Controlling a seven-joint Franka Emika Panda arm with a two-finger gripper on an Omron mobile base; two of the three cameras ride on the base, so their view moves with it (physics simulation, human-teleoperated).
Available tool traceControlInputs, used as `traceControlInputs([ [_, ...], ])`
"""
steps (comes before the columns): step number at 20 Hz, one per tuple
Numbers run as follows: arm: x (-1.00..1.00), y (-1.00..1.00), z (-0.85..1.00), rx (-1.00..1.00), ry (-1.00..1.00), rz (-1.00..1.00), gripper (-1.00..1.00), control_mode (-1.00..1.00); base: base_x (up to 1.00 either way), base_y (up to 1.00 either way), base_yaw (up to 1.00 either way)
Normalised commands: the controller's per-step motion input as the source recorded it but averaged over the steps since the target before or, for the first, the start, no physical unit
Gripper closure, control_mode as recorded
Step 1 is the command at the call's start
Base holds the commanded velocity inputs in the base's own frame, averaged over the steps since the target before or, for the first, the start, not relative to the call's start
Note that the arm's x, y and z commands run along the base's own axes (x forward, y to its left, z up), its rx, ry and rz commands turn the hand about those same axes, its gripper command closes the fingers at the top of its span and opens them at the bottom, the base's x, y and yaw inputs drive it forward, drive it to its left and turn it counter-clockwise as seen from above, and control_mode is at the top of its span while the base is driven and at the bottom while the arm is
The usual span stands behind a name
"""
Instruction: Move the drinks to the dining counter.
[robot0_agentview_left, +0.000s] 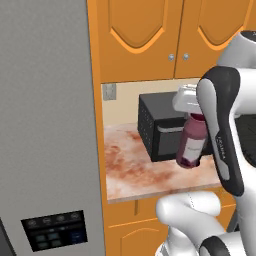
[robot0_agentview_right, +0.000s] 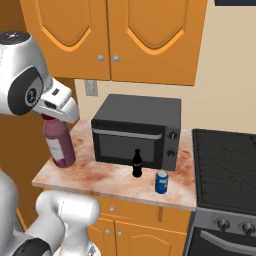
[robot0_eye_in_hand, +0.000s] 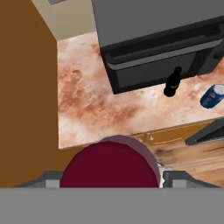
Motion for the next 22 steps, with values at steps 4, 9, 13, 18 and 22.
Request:
traceControlInputs([
  [4,-0.04,-0.05,0.34,-0.11,0.26,-0.04,1.0,-1.0,0.0,0.0,0.0],
  [9,0.0,0.0,0.0,0.0,0.0,0.0,1.0,1.0,0.0,-0.27,-0.18],
  [13,0.0,0.0,0.0,0.0,0.0,0.0,1.0,1.0,-0.04,-0.91,-0.44],
  [18,0.0,0.0,0.0,0.0,0.0,0.0,1.0,1.0,-0.14,-0.97,-0.54],
  [22,0.0,0.0,0.0,0.0,0.0,0.0,1.0,1.0,0.0,-0.47,-0.86],
])
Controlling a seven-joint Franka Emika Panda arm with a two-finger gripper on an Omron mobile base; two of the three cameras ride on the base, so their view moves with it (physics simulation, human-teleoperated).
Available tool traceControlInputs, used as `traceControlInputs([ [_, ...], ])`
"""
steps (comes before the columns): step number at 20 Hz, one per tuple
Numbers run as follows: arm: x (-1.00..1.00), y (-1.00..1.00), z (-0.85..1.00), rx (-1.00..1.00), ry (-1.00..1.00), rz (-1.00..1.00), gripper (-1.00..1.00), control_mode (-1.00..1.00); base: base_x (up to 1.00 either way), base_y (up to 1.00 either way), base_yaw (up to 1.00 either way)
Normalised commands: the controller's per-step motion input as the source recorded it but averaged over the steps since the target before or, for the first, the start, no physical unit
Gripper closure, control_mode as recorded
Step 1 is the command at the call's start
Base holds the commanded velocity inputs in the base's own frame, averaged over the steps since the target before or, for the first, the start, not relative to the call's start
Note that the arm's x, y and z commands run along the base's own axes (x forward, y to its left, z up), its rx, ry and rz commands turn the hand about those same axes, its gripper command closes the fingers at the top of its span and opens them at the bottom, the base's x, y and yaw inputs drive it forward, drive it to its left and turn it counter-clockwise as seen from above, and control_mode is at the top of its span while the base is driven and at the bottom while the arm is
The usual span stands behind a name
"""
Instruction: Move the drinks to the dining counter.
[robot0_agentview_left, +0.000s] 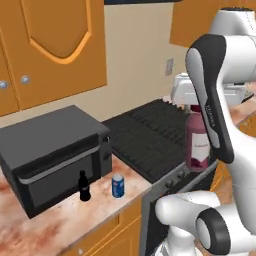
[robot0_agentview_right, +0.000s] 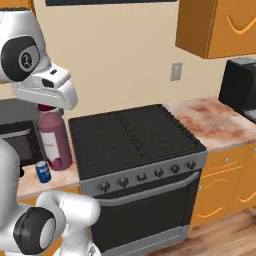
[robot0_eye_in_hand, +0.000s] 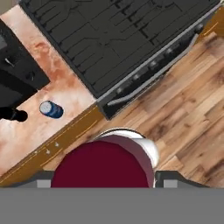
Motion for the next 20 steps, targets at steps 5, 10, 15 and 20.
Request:
traceControlInputs([
  [5,0.0,0.0,0.0,0.0,0.0,0.0,1.0,1.0,0.0,-0.31,-0.9],
  [10,0.0,0.0,0.0,0.0,0.0,0.0,1.0,1.0,0.0,-0.27,-0.92],
  [15,0.0,0.0,0.0,0.0,0.0,0.0,1.0,1.0,0.0,-0.21,-0.94],
  [20,0.0,0.0,0.0,0.0,0.0,0.0,1.0,1.0,0.0,-0.05,-0.97],
])
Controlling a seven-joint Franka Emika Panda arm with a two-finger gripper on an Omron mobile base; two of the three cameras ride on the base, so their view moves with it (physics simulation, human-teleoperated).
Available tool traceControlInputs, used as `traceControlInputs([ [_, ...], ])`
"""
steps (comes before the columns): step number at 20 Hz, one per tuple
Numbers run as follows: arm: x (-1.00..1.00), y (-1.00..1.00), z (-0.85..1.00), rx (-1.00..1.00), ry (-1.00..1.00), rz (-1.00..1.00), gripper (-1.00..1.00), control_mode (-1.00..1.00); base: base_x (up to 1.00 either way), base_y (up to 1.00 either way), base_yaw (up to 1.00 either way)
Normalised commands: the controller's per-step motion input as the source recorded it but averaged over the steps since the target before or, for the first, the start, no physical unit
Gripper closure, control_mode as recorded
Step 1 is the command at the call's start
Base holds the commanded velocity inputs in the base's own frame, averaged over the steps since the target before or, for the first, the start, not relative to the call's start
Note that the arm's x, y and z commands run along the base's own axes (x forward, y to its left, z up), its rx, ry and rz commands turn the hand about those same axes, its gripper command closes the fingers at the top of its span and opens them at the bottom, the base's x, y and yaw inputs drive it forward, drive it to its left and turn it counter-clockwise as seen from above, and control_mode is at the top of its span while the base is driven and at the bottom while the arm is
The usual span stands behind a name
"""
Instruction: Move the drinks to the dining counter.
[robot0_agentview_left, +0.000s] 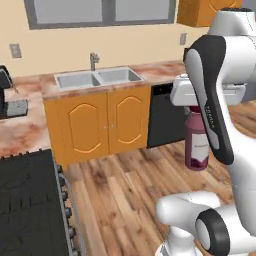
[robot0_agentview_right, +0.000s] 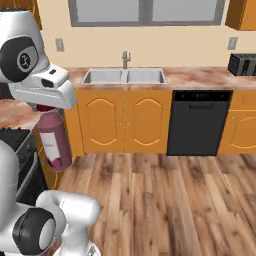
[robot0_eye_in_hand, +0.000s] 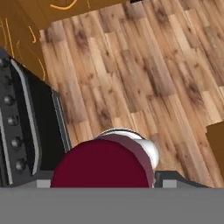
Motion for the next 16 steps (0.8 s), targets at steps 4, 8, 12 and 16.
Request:
traceControlInputs([
  [4,0.0,0.0,0.0,0.0,0.0,0.0,1.0,1.0,0.0,-0.09,-0.96],
  [8,0.0,0.0,0.0,0.0,0.0,0.0,1.0,1.0,0.0,-0.21,-0.93],
  [12,0.0,0.0,0.0,0.0,0.0,0.0,1.0,1.0,0.0,-0.41,-0.86],
  [16,0.0,0.0,0.0,0.0,0.0,0.0,1.0,1.0,0.0,-0.61,-0.77],
])
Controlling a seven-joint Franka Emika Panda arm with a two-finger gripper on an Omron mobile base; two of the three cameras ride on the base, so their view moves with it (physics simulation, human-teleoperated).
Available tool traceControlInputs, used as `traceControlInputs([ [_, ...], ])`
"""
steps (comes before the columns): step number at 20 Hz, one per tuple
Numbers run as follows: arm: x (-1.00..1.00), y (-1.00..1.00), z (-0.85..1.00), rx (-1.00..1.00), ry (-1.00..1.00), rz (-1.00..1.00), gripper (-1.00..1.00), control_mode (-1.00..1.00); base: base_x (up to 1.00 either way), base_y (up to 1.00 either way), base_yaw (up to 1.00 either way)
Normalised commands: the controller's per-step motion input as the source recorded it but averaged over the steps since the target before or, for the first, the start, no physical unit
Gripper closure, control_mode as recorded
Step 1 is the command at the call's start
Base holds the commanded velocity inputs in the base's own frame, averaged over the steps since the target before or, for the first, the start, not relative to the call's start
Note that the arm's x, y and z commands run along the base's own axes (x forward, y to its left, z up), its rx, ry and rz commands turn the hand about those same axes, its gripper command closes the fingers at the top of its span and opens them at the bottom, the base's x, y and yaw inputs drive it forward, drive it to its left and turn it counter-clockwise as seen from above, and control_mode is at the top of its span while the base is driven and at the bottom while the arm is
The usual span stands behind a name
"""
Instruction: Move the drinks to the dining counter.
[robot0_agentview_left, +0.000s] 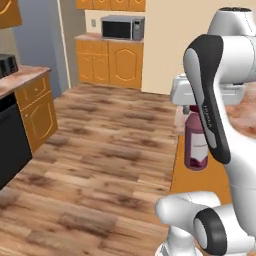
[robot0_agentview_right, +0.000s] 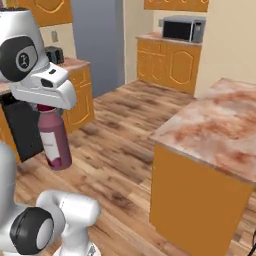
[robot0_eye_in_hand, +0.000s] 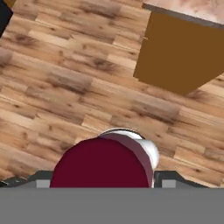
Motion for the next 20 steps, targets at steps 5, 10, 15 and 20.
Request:
traceControlInputs([
  [5,0.0,0.0,0.0,0.0,0.0,0.0,1.0,1.0,0.0,-0.64,-0.58],
  [10,0.0,0.0,0.0,0.0,0.0,0.0,1.0,1.0,0.21,-0.44,-0.28],
  [15,0.0,0.0,0.0,0.0,0.0,0.0,1.0,1.0,0.51,-0.17,-0.07],
  [20,0.0,0.0,0.0,0.0,0.0,0.0,1.0,1.0,0.75,-0.09,-0.02],
])
